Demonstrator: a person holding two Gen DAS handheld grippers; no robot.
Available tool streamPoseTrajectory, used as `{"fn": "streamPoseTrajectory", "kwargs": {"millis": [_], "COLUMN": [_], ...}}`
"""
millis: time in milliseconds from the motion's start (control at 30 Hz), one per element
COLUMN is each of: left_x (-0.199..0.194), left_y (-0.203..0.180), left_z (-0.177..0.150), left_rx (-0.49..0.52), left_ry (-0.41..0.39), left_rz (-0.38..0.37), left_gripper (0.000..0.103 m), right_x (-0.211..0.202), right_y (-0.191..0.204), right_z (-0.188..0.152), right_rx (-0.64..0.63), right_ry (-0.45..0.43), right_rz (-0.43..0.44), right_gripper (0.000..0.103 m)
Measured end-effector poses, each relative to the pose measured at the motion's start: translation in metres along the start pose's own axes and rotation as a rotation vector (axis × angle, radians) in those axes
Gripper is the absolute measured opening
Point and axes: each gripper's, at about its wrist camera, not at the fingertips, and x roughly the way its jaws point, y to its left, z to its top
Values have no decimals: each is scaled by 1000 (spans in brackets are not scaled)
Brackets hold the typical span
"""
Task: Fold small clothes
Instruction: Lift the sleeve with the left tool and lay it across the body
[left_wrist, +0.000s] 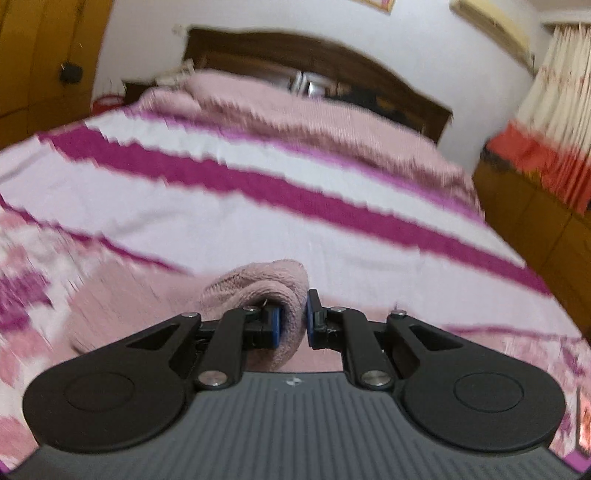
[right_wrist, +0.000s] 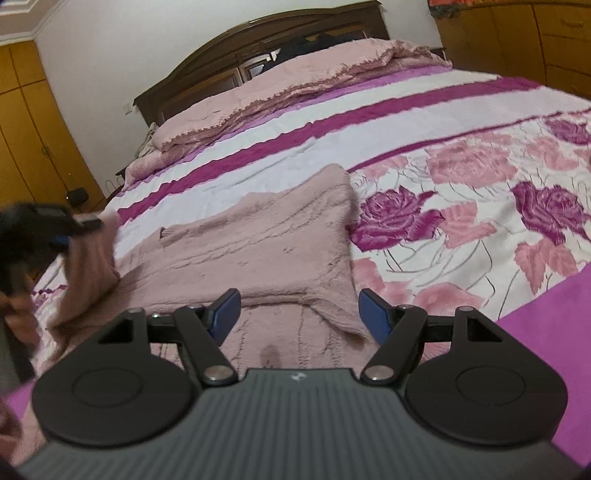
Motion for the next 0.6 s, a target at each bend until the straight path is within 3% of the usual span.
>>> {"fn": "streamPoseTrajectory", "kwargs": {"millis": [267, 533, 600], "left_x": [51, 41, 28], "left_y": [-1, -4, -2], "left_z": [-43, -49, -45], "left_rx": [52, 115, 105], "left_ry": [178, 211, 216], "left_rz": [-9, -24, -37], "left_gripper": [17, 49, 52], "right_x": [8, 8, 8], "right_y": [-14, -11, -10], "right_z": [-3, -5, -5], "right_rx": [73, 57, 52], "right_ry": [34, 36, 35], "right_rz": [6, -2, -4], "right_gripper": [73, 73, 73]}}
